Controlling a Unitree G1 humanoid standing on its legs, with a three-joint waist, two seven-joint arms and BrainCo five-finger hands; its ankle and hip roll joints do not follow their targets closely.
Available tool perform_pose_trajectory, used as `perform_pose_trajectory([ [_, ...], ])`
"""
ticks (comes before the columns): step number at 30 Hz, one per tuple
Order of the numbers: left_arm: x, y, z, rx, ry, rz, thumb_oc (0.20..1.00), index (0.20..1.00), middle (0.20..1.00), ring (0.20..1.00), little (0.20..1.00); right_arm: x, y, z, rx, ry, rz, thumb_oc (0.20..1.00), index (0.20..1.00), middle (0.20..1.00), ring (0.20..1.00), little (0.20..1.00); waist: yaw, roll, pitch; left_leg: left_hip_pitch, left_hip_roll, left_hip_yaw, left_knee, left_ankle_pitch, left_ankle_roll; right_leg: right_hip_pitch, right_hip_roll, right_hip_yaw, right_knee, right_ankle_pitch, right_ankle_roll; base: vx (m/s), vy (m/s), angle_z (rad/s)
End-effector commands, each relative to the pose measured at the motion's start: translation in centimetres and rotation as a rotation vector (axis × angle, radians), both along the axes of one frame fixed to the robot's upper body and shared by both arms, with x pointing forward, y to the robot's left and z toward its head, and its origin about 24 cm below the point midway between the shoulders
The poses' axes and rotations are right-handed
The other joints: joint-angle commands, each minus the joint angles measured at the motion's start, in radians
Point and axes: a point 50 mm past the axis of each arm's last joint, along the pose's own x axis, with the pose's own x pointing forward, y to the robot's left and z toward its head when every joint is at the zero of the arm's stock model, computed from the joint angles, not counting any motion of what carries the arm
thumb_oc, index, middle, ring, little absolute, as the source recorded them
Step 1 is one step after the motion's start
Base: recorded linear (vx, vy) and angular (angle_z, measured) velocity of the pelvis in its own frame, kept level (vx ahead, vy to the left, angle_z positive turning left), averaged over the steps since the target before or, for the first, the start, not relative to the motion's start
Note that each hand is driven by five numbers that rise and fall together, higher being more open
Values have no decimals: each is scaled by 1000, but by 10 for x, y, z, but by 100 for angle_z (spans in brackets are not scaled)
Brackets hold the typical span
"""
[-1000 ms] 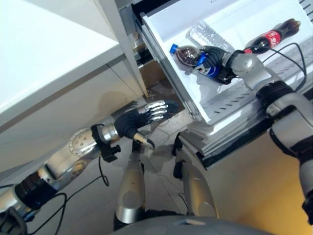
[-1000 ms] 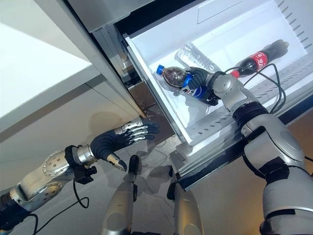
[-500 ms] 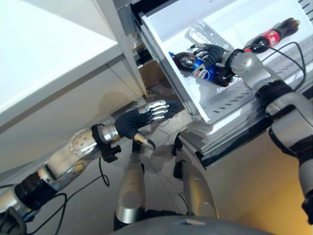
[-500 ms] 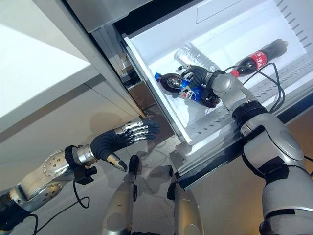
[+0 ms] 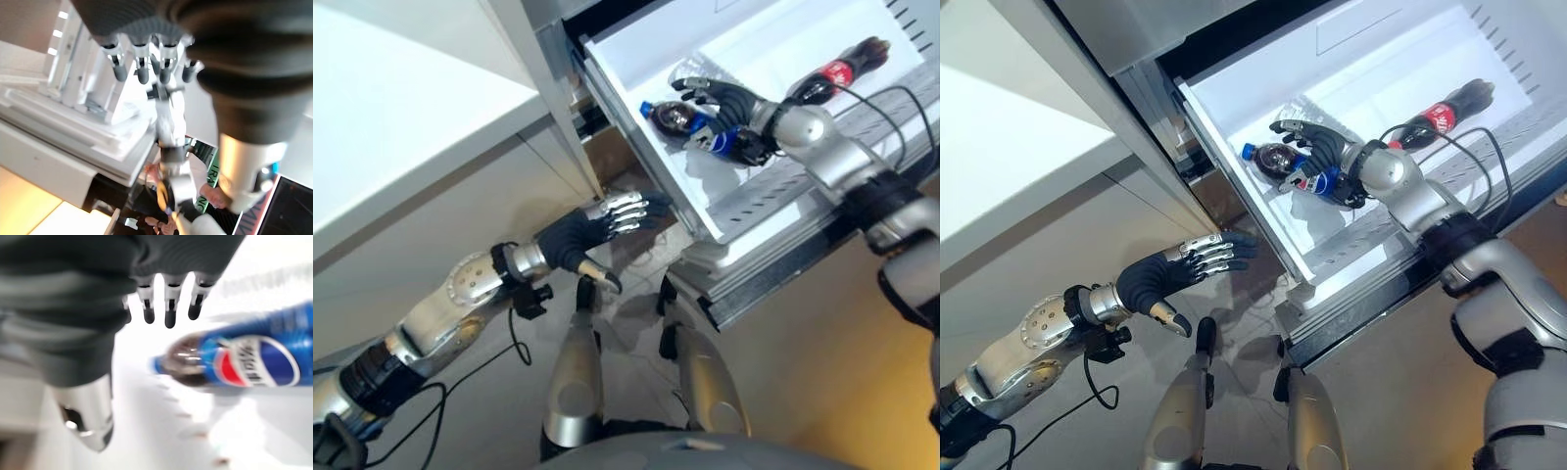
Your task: Take the drinks into the refrigerator
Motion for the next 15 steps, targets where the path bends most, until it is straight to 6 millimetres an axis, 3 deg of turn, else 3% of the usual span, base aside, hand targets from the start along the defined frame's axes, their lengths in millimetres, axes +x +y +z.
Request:
perform_pose_trajectory([
  [1,-17,-1,12,-44,-50,-65,1000,1000,1000,1000,1000,-25,-21,46,117,-198,14,1000,1000,1000,1000,1000,-24,10,14,65,-5,-30,-98,3,64,1,-30,2,170,-110,97,24,16,-4],
  [4,-16,4,7,-34,-22,-49,1000,1000,1000,1000,1000,-39,-36,38,184,-216,0,1000,1000,1000,1000,1000,-29,0,-10,80,-10,-25,-98,-4,65,29,-30,6,150,-106,100,26,3,-2],
  [5,-15,9,4,-34,-8,-32,1000,1000,1000,1000,1000,-52,-44,31,221,-226,7,1000,1000,1000,1000,1000,-42,-7,-38,96,-14,-21,-100,-12,67,56,-29,10,128,-106,102,79,9,-6],
  [9,-14,15,-1,-34,9,-8,1000,1000,1000,1000,1000,-65,-61,10,316,-227,-36,1000,1000,1000,1000,1000,-48,-21,-77,116,-18,-12,-97,-26,71,95,-27,21,95,-102,105,79,11,-7],
  [11,-13,20,-4,-54,11,19,1000,1000,1000,1000,1000,-77,-74,-14,422,-225,-86,1000,1000,1000,1000,1000,-64,-26,-113,134,-26,-2,-90,-42,76,126,-29,31,71,-101,109,78,24,-17],
  [12,-13,20,-4,-52,13,17,1000,1000,1000,1000,1000,-78,-74,-15,423,-224,-88,1000,1000,1000,1000,1000,-61,-27,-114,135,-26,-1,-89,-43,76,127,-28,32,69,-101,109,53,27,-15],
  [14,-13,25,-10,-80,21,49,1000,1000,1000,1000,1000,-90,-84,-49,550,-197,-163,1000,1000,1000,1000,1000,-78,-28,-149,159,-33,14,-82,-62,82,157,-31,50,49,-97,112,97,40,-8],
  [15,-14,25,-10,-78,24,48,1000,1000,1000,1000,1000,-91,-84,-50,550,-195,-165,1000,1000,1000,1000,1000,-76,-28,-150,161,-33,14,-82,-63,82,158,-30,51,47,-97,112,109,43,-13],
])
